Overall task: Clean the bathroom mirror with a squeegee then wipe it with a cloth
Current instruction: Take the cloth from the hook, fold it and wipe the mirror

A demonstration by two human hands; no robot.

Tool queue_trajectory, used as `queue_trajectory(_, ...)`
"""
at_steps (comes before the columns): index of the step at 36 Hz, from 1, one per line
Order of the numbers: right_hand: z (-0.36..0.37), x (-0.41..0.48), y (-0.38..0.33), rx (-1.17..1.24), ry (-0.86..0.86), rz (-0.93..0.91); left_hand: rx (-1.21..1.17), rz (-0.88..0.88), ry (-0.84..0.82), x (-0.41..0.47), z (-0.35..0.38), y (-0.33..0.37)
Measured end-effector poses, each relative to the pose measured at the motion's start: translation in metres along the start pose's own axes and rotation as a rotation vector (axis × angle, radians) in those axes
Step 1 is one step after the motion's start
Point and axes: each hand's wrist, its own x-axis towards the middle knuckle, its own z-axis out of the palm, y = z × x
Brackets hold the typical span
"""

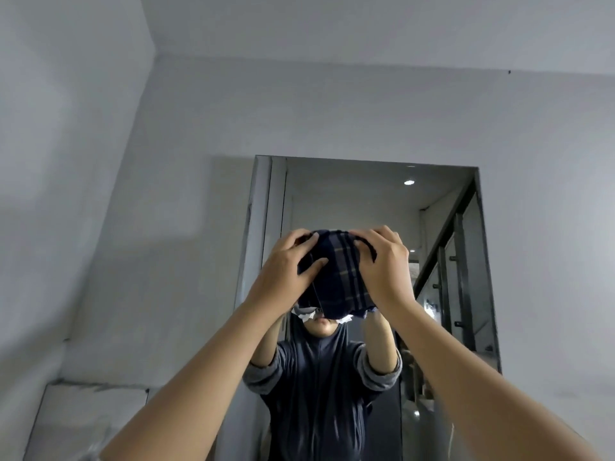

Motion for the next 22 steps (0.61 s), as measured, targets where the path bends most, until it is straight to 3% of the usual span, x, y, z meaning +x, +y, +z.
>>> queue_trajectory(9,-0.004,-0.006,-0.008,-0.163,0.031,-0.019,0.128,0.018,-0.016,-0.002,0.004,-0.001)
queue_trajectory(15,-0.002,-0.025,-0.027,-0.242,0.147,-0.096,0.148,0.027,-0.095,0.002,0.001,-0.001)
queue_trajectory(19,0.013,-0.042,-0.034,-0.152,0.058,-0.134,0.149,0.039,-0.103,0.005,0.0,-0.004)
queue_trajectory(22,0.018,-0.048,-0.031,-0.064,-0.042,0.033,0.114,0.071,-0.115,0.003,-0.005,-0.01)
